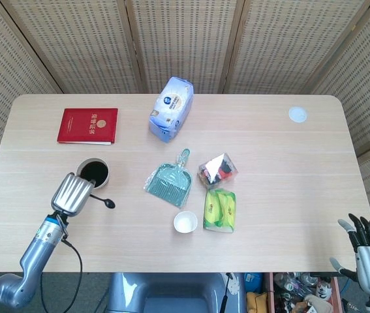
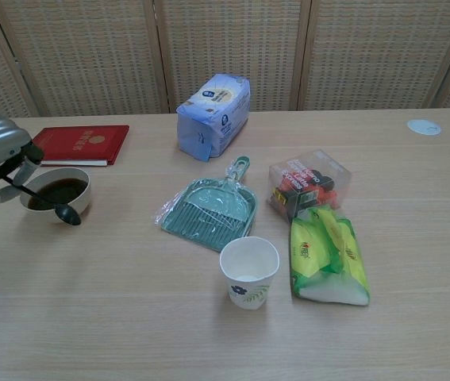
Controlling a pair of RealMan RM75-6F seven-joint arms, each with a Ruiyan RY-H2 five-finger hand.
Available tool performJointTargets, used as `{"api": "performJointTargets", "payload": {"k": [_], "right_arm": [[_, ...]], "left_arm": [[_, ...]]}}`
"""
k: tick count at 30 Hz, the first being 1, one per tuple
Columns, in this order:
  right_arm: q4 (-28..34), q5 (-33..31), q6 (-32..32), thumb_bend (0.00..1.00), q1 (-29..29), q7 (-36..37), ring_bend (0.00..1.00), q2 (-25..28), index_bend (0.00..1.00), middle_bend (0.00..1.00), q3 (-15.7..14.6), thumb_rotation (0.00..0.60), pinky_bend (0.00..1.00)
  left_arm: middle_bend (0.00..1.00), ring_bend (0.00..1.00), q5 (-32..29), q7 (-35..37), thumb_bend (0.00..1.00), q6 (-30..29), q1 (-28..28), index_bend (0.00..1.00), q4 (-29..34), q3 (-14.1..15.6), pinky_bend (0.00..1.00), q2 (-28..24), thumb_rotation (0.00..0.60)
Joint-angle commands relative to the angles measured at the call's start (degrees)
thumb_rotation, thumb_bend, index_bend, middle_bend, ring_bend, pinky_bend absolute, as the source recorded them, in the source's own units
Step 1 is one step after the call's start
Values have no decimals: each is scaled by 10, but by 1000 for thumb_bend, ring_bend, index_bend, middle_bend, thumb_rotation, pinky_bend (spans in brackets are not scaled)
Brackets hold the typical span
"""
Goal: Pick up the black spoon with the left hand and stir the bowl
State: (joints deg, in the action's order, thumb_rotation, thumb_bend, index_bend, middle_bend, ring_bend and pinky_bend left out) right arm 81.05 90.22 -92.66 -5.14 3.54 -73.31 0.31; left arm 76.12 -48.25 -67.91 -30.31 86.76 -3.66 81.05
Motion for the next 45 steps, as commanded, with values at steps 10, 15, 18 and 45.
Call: {"api": "performJointTargets", "payload": {"k": [10, 15, 18, 45], "right_arm": [[0, -1, 2, 235, 1, 1, 19, -1, 218, 168, 1, 600, 64], [-1, -3, 4, 236, 3, 1, 19, -2, 218, 168, 2, 600, 64], [-1, -5, 5, 236, 2, 1, 19, -2, 218, 168, 2, 600, 64], [-3, -22, 10, 236, -2, -2, 19, -2, 218, 168, 5, 600, 64]], "left_arm": [[759, 691, 25, -78, 380, 9, -38, 684, -130, -9, 683, 5, 600], [747, 670, 20, -83, 380, 36, -52, 686, -220, -6, 672, 36, 600], [727, 650, 14, -83, 380, 45, -55, 687, -255, -7, 660, 53, 600], [706, 633, 7, -107, 380, 107, -99, 693, -406, -4, 653, 176, 600]]}}
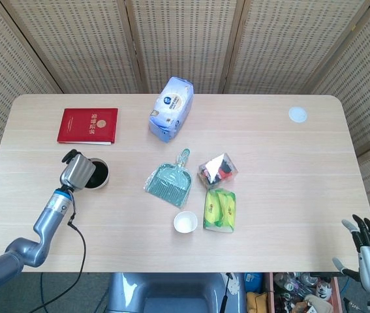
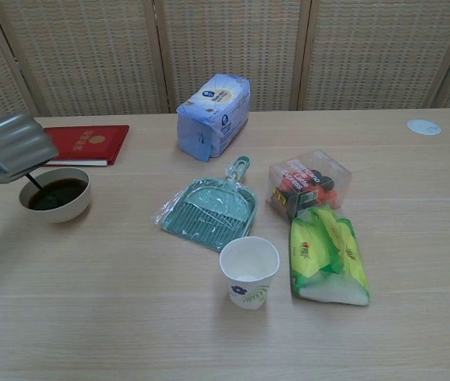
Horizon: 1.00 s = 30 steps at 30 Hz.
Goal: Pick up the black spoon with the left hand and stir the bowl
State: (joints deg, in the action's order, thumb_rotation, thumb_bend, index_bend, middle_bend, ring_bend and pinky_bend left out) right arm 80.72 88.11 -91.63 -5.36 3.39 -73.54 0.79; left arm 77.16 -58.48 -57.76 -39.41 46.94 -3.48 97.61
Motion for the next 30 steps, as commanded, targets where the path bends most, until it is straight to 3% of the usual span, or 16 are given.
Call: {"api": "performJointTargets", "payload": {"k": [1, 13, 30], "right_arm": [[1, -1, -1, 236, -1, -1, 19, 1, 218, 168, 0, 600, 64], [7, -9, -2, 236, -7, -9, 19, 4, 218, 168, 1, 600, 64], [8, -7, 1, 236, -4, -8, 19, 4, 218, 168, 2, 600, 64]], "left_arm": [[706, 633, -5, -6, 380, 7, -11, 693, -12, -8, 653, 14, 600], [706, 633, -22, -7, 380, 31, -39, 695, -77, -29, 653, 54, 600], [703, 630, -18, 32, 380, 32, -9, 697, -79, -8, 653, 30, 600]]}}
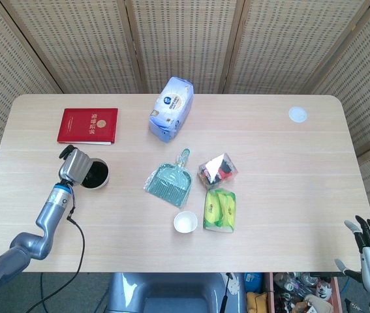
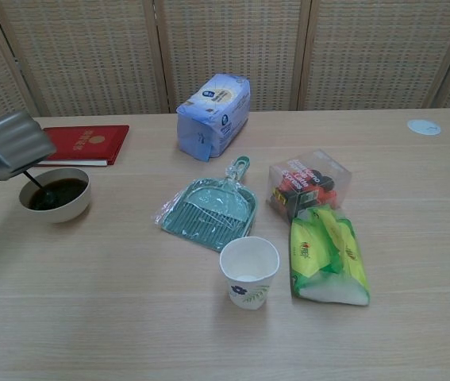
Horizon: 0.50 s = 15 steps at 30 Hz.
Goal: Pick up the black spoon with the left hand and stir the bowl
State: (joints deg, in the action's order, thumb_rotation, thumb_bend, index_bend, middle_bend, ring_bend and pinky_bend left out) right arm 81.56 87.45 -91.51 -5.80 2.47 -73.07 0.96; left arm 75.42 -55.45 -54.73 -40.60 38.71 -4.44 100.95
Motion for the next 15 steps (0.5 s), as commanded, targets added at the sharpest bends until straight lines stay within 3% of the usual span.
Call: {"api": "performJointTargets", "payload": {"k": [1, 15], "right_arm": [[-2, 0, 1, 236, 0, 2, 19, 0, 218, 168, 0, 600, 64], [-5, -4, 2, 236, -2, 5, 19, -2, 218, 168, 0, 600, 64]], "left_arm": [[703, 629, -1, 5, 380, 4, 5, 697, 8, 4, 653, -7, 600], [703, 628, 15, -10, 381, -8, -13, 697, 55, 2, 653, -7, 600]]}}
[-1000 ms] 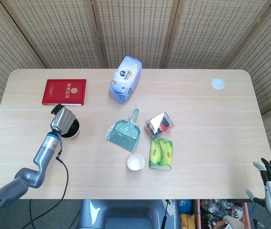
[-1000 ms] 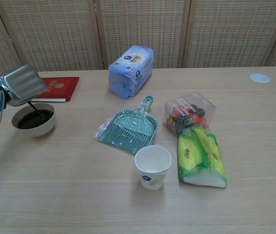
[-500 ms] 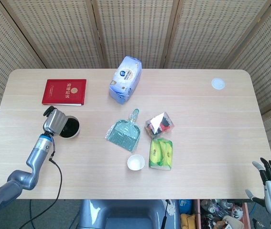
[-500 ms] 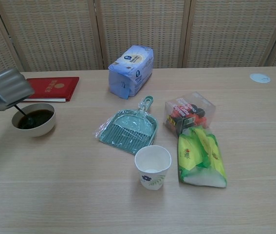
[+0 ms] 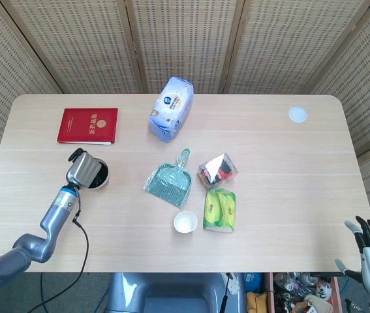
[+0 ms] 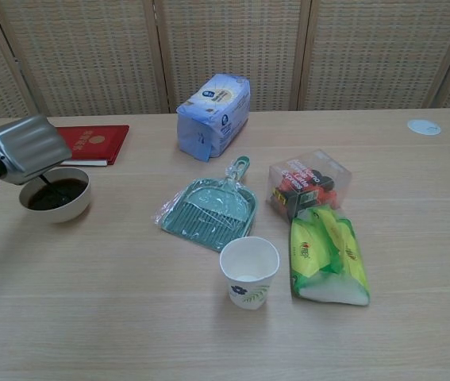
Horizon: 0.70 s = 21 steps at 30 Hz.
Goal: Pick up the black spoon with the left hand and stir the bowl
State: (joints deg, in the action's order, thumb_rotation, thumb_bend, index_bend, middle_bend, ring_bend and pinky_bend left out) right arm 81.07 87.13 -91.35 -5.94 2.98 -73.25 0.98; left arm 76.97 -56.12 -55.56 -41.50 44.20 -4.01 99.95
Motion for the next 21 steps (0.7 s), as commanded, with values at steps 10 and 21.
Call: {"api": "performJointTargets", "payload": {"k": [10, 21], "right_arm": [[3, -4, 2, 236, -1, -5, 19, 2, 218, 170, 1, 600, 64], [9, 0, 2, 236, 1, -10, 19, 4, 218, 174, 1, 600, 64]], "left_arm": [[702, 627, -26, -19, 381, 16, -21, 697, -47, -27, 653, 28, 600], [699, 624, -28, 9, 380, 22, -8, 697, -77, -18, 653, 29, 600]]}}
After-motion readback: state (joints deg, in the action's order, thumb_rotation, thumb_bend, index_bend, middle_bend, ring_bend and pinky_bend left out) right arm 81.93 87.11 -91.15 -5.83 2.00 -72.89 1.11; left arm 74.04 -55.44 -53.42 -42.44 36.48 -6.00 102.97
